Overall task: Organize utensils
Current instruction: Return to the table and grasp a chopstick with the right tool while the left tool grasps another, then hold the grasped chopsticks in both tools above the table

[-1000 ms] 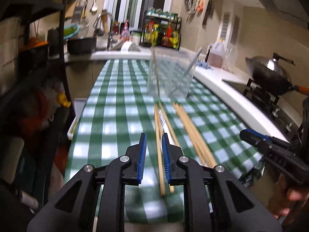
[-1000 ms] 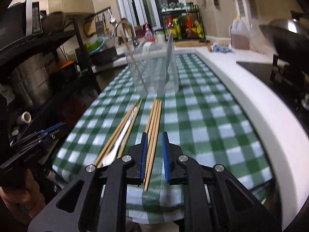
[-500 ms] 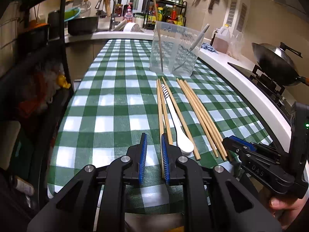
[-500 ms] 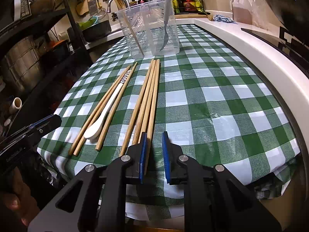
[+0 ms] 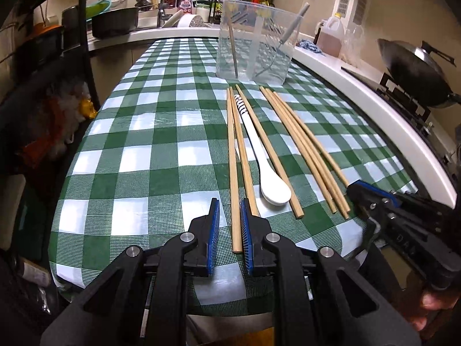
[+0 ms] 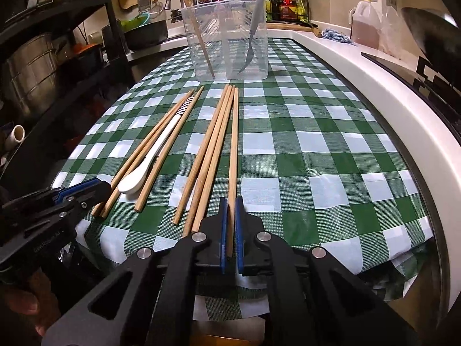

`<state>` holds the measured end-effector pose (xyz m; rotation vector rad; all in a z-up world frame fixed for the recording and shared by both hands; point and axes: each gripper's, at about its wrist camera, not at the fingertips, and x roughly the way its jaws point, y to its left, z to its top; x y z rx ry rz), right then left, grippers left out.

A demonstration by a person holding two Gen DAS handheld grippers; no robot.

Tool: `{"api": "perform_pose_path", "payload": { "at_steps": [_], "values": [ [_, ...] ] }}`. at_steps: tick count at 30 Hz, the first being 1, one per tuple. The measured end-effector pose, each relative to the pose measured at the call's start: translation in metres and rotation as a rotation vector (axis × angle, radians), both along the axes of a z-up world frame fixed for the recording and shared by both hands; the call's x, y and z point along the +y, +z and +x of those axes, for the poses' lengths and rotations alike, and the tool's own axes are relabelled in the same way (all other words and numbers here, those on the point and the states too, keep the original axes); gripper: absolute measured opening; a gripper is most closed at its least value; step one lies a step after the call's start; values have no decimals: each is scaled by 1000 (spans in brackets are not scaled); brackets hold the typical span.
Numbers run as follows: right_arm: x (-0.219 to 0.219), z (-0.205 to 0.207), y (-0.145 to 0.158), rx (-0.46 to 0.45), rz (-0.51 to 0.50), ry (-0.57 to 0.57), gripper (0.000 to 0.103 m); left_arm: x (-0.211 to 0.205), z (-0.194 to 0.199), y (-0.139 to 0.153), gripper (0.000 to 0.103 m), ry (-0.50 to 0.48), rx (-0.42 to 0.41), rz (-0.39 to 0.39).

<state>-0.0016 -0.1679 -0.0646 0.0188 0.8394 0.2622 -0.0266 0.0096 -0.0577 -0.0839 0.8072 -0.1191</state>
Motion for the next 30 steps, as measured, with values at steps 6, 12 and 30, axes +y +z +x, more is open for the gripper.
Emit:
{"api": "perform_pose_path", "payload": {
  "at_steps": [6,12,30],
  "values": [
    [-11,-2,1,-8,-12,-28,5,-8,1,0,15,-13,-17,64],
    [-25,-1,0,-11,-27,-73,5,-8,0,0,7,-9,-34,91],
    [-29,-1,-1,-10,-11,-83,5,-4,-1,1,7,15,-40,84]
  ]
}}
